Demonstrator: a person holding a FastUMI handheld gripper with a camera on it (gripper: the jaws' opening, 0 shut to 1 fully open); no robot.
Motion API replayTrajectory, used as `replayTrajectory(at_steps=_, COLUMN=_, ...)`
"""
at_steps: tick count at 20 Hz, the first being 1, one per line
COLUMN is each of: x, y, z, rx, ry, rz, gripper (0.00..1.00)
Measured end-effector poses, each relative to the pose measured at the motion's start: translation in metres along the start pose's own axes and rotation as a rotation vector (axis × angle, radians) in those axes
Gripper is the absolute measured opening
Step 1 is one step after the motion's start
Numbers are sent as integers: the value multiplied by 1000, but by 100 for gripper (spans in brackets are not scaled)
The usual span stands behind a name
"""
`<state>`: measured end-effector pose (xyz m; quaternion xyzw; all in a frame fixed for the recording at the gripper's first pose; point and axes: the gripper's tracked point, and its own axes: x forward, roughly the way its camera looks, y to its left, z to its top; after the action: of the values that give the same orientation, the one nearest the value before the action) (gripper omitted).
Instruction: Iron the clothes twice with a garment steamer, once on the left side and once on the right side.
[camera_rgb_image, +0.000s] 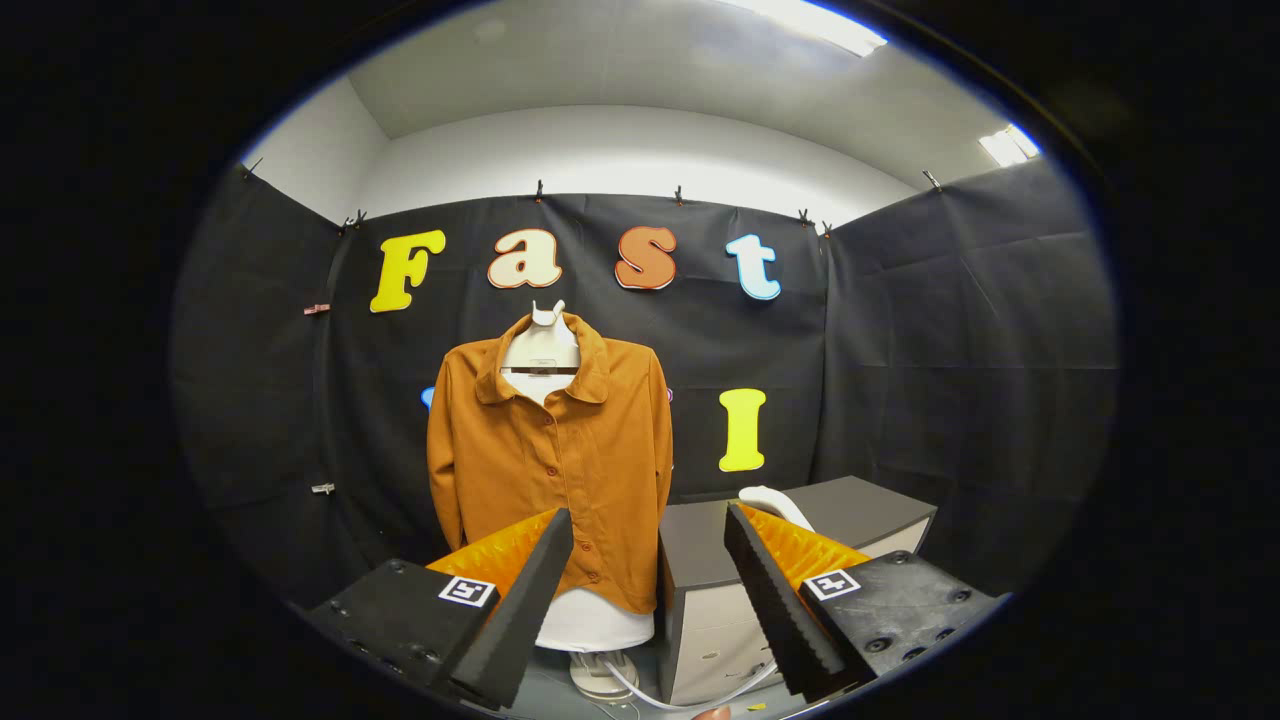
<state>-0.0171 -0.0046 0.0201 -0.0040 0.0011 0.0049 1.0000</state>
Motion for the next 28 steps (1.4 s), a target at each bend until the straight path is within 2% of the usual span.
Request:
replayTrajectory(at_steps=13, x=2, y=5, z=3, rx=20, ry=-10, rz=-4, gripper=96)
replayTrajectory(at_steps=16, x=12, y=-6, z=2, rx=24, ry=1, rz=-15, gripper=96)
replayTrajectory(at_steps=20, x=42, y=-39, z=-1, rx=29, ry=60, rz=-21, gripper=96)
replayTrajectory(at_steps=28, x=137, y=-130, z=-41, rx=98, ry=302, rz=5, gripper=97)
